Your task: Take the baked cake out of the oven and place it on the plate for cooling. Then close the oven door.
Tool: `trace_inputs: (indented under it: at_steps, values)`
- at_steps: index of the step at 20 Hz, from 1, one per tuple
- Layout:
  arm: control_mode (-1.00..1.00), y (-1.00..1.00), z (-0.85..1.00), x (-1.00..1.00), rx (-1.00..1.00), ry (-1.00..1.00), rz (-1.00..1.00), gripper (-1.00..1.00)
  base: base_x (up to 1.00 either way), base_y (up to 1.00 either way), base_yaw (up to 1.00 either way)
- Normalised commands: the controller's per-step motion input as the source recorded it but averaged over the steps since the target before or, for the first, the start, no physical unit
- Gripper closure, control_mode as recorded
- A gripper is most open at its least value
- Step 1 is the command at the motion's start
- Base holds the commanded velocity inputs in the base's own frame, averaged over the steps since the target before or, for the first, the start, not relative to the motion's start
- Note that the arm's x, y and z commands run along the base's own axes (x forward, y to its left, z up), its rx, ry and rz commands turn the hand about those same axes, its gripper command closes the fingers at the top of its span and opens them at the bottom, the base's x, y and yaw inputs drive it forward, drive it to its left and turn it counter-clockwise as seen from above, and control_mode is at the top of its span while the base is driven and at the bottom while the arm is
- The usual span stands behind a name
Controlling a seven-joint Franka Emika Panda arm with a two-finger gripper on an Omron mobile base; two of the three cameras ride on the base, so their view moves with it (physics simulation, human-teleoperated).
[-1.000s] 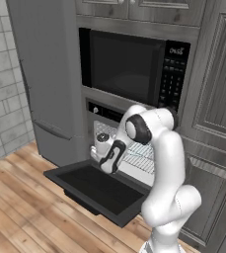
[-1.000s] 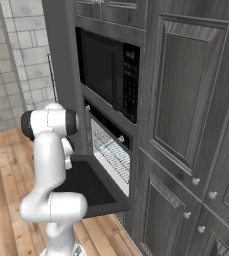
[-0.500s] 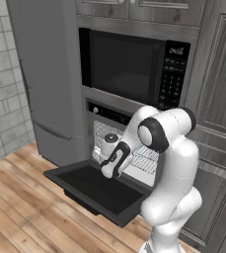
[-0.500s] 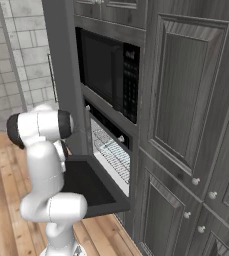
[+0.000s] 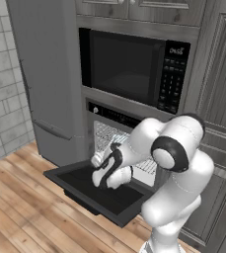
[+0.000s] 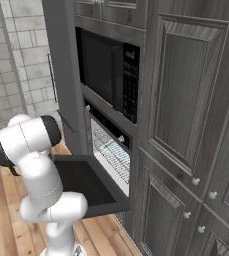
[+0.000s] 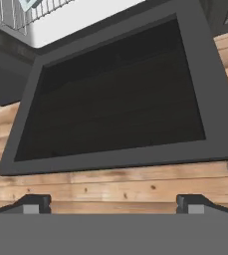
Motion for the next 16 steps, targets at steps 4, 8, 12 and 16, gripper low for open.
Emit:
trace_inputs:
  at_steps: [4,8,12,16]
  values:
    - [-1.00,0.22,0.34,-0.38,0.05,0.00,0.04,-1.00,0.00,0.00,0.00]
    - [-1.00,0.25,0.28,-0.31,0.00,0.00,0.03,-1.00,0.00,0.00,0.00]
    - [-1.00,0.26,0.24,-0.27,0.00,0.01,0.02,-1.00,0.00,0.00,0.00]
    - [-1.00,0.38,0.26,-0.17,0.00,0.09,0.04,-1.00,0.00,0.00,0.00]
